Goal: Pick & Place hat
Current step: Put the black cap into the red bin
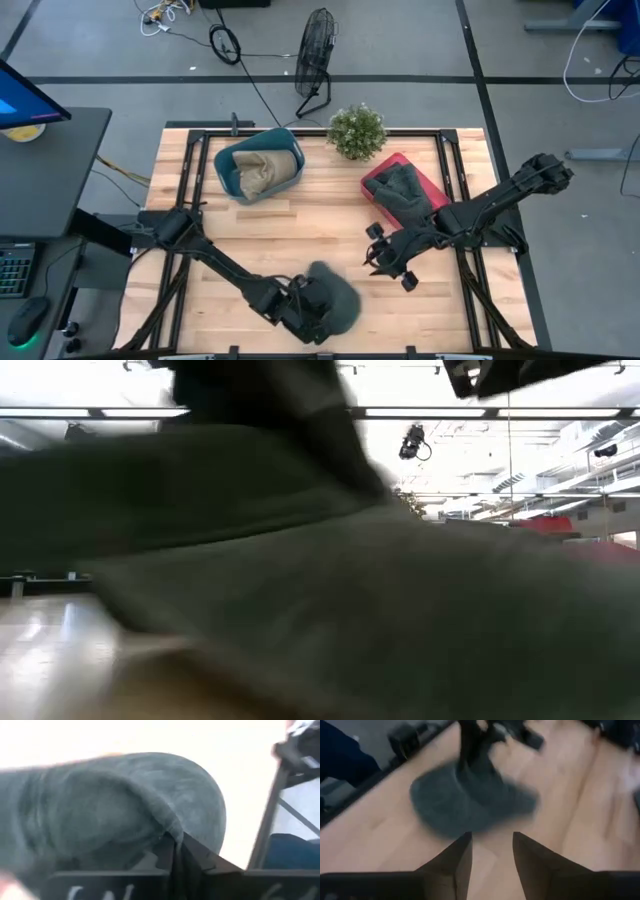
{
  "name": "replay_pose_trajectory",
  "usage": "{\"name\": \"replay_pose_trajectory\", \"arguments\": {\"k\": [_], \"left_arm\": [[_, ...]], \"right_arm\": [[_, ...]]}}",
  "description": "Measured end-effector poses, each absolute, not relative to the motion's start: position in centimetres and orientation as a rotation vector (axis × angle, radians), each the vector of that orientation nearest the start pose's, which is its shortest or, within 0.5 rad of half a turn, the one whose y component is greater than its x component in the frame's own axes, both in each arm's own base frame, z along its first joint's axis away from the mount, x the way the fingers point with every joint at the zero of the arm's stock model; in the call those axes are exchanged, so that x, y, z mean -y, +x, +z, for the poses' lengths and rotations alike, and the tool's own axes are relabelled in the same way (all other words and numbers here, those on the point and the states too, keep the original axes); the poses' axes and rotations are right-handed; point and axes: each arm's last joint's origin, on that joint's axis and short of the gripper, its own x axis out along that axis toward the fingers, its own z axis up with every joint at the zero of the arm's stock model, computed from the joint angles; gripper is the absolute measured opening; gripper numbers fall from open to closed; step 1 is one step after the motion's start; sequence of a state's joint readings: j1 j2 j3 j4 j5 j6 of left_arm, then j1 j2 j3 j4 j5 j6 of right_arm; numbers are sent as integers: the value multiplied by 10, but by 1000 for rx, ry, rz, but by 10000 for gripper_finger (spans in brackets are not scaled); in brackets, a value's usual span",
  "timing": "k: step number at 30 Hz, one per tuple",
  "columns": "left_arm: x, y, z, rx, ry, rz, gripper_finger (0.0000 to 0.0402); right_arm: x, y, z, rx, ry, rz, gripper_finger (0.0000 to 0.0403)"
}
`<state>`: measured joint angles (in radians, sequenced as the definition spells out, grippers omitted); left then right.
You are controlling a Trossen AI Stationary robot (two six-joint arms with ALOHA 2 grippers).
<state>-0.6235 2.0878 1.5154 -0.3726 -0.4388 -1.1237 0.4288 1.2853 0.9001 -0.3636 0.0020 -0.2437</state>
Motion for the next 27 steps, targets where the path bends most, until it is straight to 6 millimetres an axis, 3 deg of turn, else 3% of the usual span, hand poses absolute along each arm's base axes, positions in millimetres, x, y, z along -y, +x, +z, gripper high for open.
{"name": "replay_pose_trajectory", "arguments": {"k": [4,9,17,23,27], "left_arm": [[239,386,189,-730,-447,206,13],[222,405,208,-670,-306,154,14],[196,420,211,-682,-119,116,13],[194,421,210,-689,0,81,11],[194,421,208,-694,4,86,14]], "right_arm": [[-122,253,252,-589,-401,581,150],[-129,265,236,-610,-396,627,171],[-135,283,214,-599,-484,567,211],[-126,289,198,-707,-457,514,224],[-120,287,194,-793,-412,485,212]]}}
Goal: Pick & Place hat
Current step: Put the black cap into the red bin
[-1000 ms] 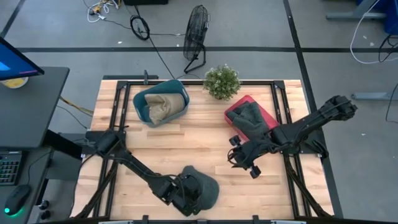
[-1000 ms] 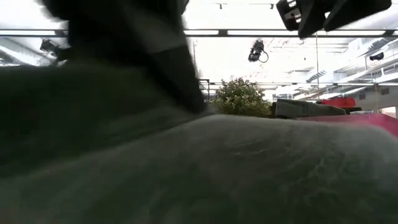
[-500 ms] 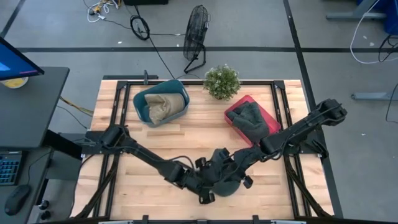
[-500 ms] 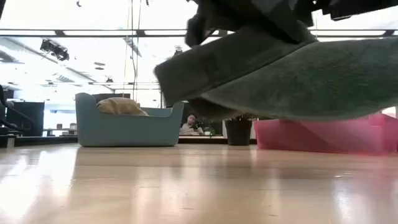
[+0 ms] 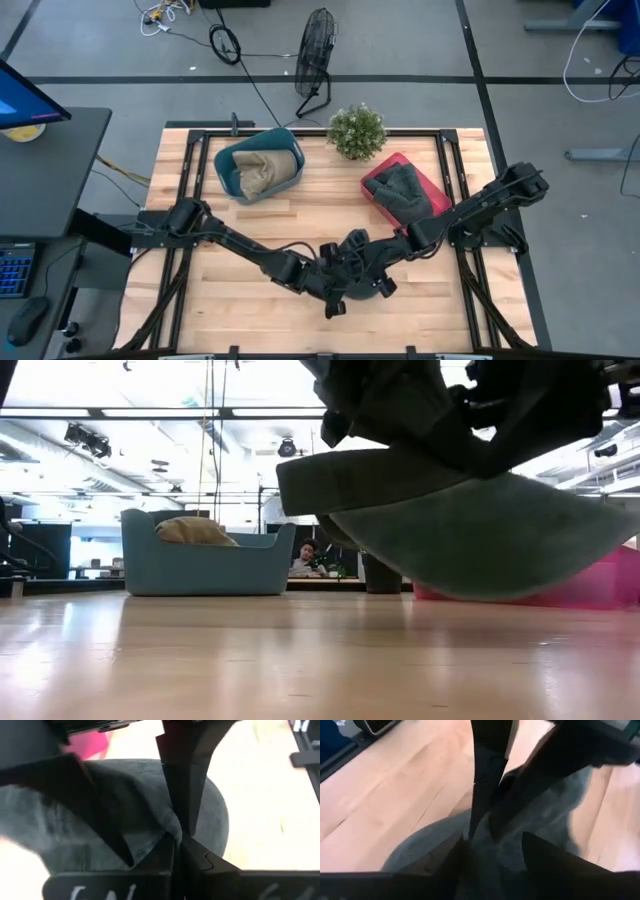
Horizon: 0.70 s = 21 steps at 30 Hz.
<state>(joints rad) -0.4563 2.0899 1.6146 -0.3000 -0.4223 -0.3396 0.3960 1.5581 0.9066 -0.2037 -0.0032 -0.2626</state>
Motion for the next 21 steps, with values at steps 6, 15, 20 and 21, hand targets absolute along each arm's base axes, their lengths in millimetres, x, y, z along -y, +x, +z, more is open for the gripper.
{"name": "replay_pose_trajectory", "arguments": {"k": [6,15,20,21], "left_arm": [[190,421,205,-718,-31,110,17],[183,424,206,-709,-95,145,35],[181,425,207,-705,-106,156,85],[181,425,207,-701,-94,165,97]], "right_arm": [[-119,283,188,-848,-427,503,119],[-117,277,185,-919,-422,479,24],[-119,270,193,-969,-438,493,9],[-118,269,196,-982,-439,494,8]]}}
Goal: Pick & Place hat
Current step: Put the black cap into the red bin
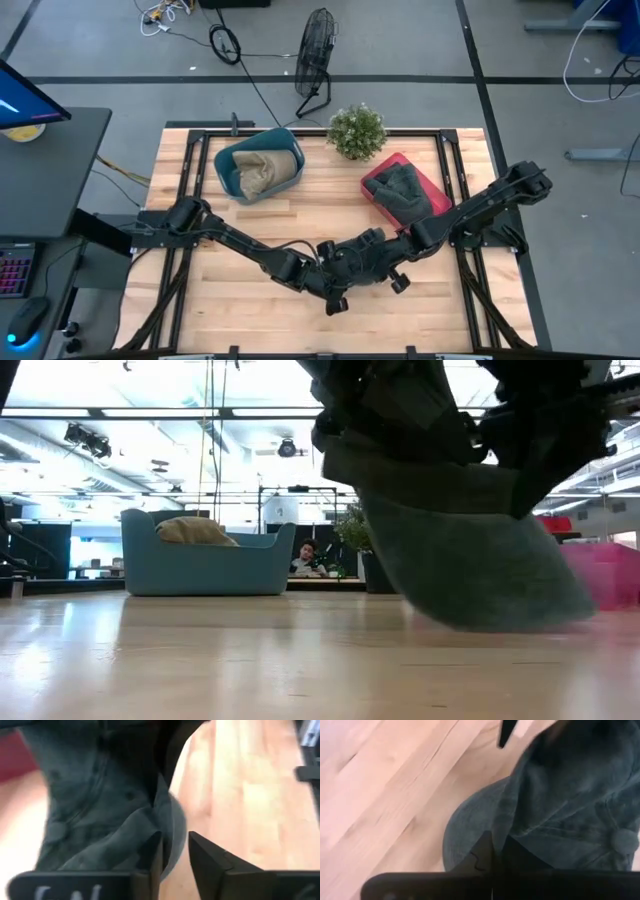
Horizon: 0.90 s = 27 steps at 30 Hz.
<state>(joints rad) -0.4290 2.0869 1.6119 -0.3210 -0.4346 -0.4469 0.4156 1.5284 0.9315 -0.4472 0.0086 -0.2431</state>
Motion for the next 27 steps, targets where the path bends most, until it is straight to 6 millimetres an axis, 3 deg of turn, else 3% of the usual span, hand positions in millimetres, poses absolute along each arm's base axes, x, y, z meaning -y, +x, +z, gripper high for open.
{"name": "replay_pose_trajectory", "arguments": {"k": [6,11,16,23,27], "left_arm": [[176,424,211,-625,-17,330,152],[172,423,210,-606,32,416,159],[171,423,211,-591,46,447,153],[171,423,211,-590,43,450,149],[172,422,210,-599,53,449,149]], "right_arm": [[-114,255,236,-1137,-390,465,10],[-103,229,275,-1416,-318,392,10],[-87,199,302,-1606,-487,337,10],[-62,168,311,-1492,-802,457,9],[-44,154,304,-1471,-826,433,9]]}}
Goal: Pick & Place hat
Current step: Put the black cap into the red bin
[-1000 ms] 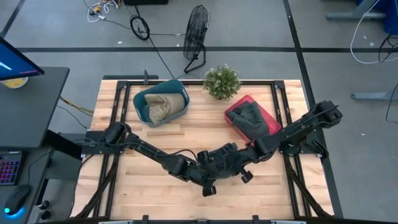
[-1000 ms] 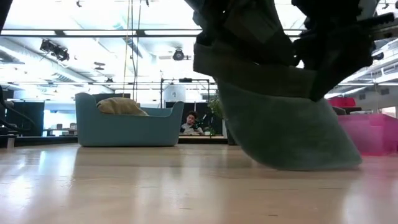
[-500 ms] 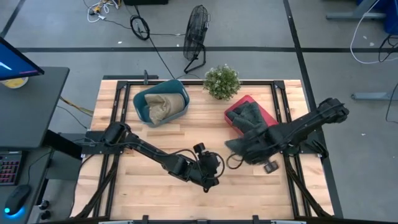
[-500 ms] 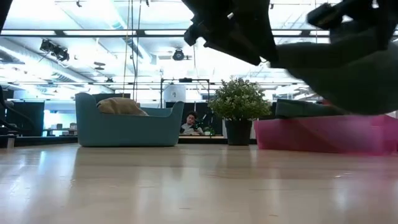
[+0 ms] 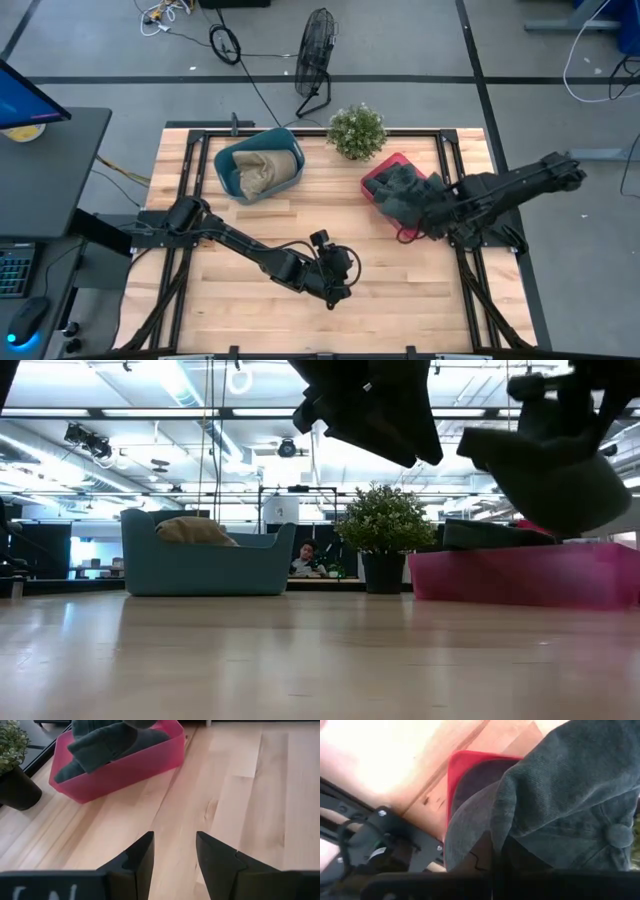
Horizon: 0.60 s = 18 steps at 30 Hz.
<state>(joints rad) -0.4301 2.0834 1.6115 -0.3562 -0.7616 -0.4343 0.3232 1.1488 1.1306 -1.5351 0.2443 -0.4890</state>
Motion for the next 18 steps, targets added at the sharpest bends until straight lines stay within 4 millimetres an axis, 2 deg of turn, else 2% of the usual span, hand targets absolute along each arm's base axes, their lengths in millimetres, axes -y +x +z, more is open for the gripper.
{"name": "replay_pose_trajectory", "arguments": {"k": [4,9,13,18], "left_arm": [[171,421,209,-613,63,451,149],[171,421,209,-611,56,454,149],[171,421,209,-608,39,459,149],[171,421,209,-606,31,462,149]], "right_arm": [[-29,149,286,-1433,-830,468,9],[-15,152,248,-1442,-784,522,9],[-10,153,223,-1438,-766,501,16],[-7,154,216,-1444,-694,412,47]]}}
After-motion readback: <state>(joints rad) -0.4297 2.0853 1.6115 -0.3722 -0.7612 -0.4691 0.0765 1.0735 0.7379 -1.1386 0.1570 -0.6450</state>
